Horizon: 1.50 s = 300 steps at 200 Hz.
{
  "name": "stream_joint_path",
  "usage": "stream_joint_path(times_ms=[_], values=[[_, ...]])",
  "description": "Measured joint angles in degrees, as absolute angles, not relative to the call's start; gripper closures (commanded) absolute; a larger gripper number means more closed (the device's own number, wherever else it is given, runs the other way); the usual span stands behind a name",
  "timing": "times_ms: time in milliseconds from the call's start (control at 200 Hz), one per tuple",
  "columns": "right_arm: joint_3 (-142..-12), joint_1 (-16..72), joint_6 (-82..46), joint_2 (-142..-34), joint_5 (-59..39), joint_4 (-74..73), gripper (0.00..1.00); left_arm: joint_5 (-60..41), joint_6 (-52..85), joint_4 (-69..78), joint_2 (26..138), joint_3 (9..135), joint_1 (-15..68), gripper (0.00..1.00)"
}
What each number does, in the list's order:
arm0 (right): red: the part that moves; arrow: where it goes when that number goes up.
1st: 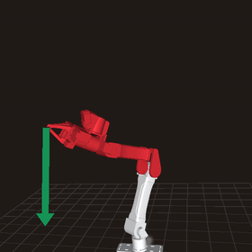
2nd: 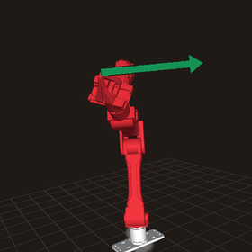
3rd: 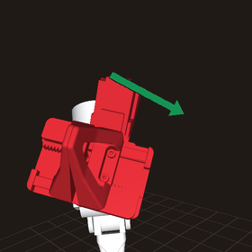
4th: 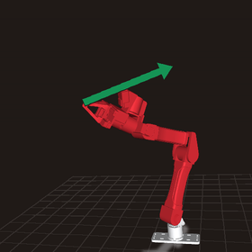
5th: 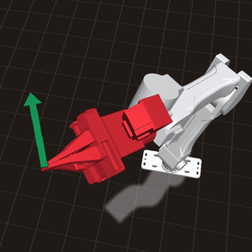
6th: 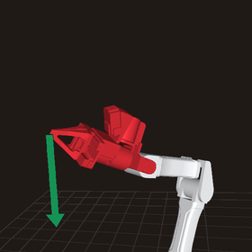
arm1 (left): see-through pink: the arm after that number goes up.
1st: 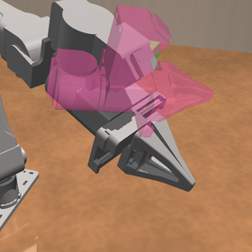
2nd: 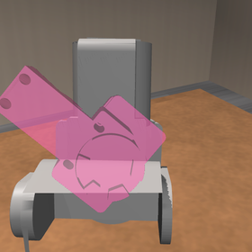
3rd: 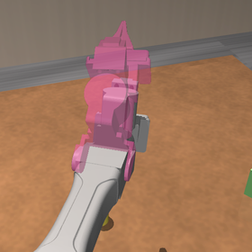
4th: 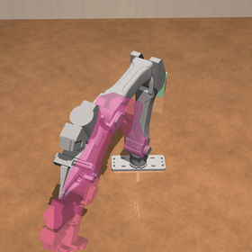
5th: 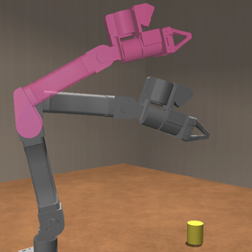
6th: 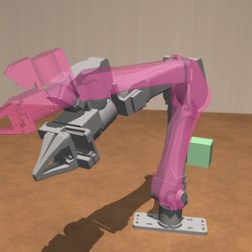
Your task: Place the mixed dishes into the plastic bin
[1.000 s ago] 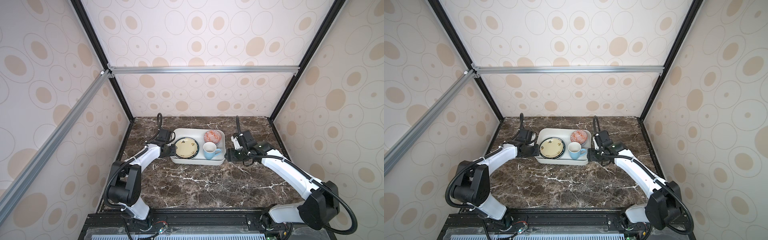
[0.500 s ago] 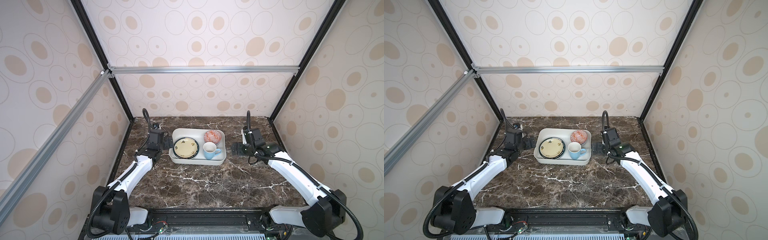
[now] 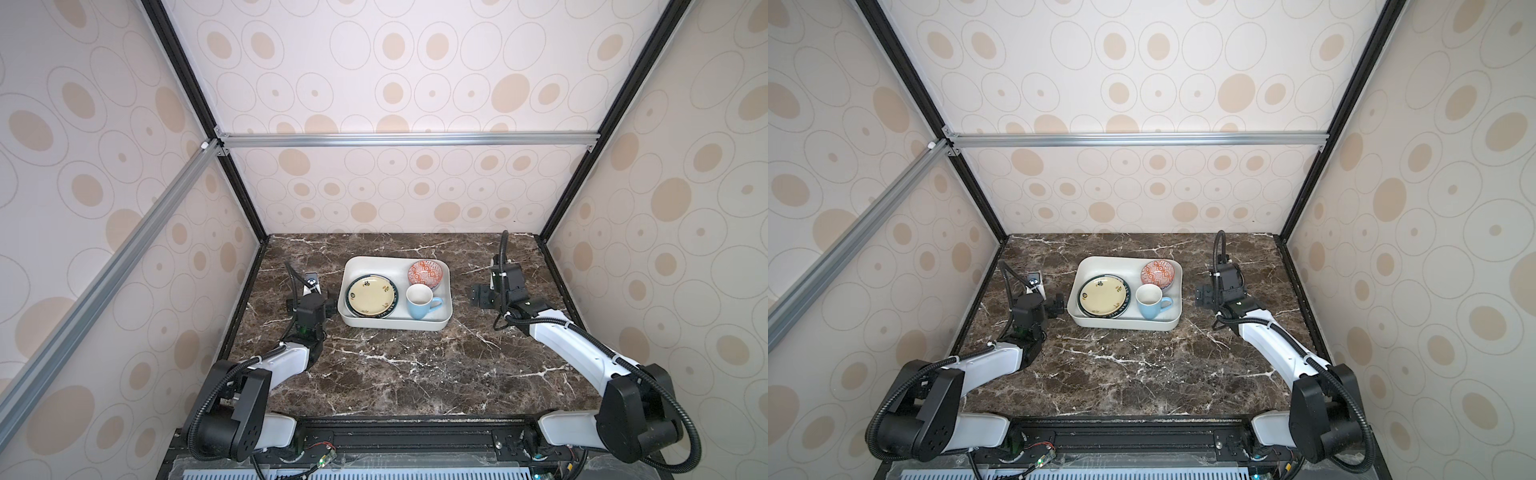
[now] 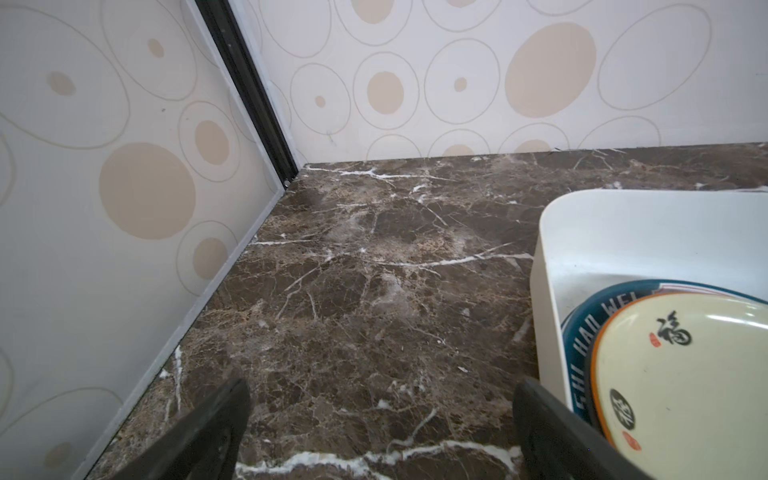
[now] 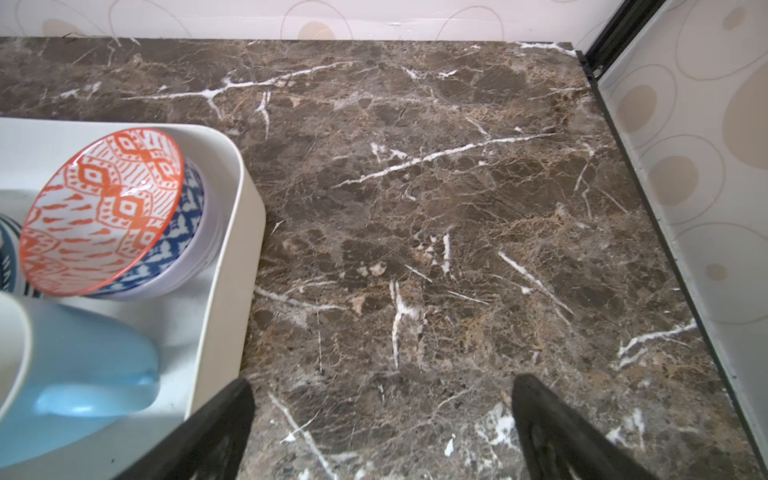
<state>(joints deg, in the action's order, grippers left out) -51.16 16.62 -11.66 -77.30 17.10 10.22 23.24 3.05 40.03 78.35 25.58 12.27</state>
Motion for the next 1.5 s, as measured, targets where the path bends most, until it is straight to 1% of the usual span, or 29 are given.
stream_joint_path(times_ms=[210,300,490,580,690,770,920,1045,1135,1205,1501], values=[[-46.61,14.92,-9.08,-83.02,18.20,2.83,0.00,19.73,1.43,47.42,85.30,24.49,7.97,0.01],[-44.42,13.39,-6.85,-83.31,18.00,-0.93,0.00,17.19,1.56,49.67,86.76,23.03,5.45,0.01],[-42.00,10.00,-3.57,-83.33,13.37,-9.85,0.00,11.42,3.25,57.04,86.89,19.44,0.30,0.01],[-41.50,9.08,-2.59,-83.31,11.14,-12.99,0.00,8.80,3.33,61.25,86.91,17.54,-0.01,0.01],[-39.18,8.95,-1.72,-82.41,8.82,-16.29,0.00,6.09,3.36,70.11,89.06,13.02,0.03,0.01],[-36.47,8.97,-1.23,-80.73,7.81,-18.33,0.00,5.41,3.38,72.49,90.13,10.79,-0.01,0.01],[-32.51,8.97,-0.43,-76.95,7.01,-20.67,0.00,4.91,3.38,75.72,90.21,10.61,-0.01,0.01],[-28.80,8.97,-0.14,-74.56,6.90,-24.21,0.00,4.73,3.38,76.82,90.21,10.63,-0.01,0.01],[-24.53,8.97,-0.16,-75.20,7.07,-29.26,0.00,4.73,3.38,77.30,90.21,10.63,-0.01,0.01],[-22.81,8.93,-0.14,-75.88,7.07,-29.43,0.00,4.73,3.38,77.34,90.21,10.63,-0.01,0.01],[-26.92,8.91,1.04,-79.48,5.26,-29.61,0.00,3.92,3.38,77.34,90.21,10.79,-0.01,0.01]])
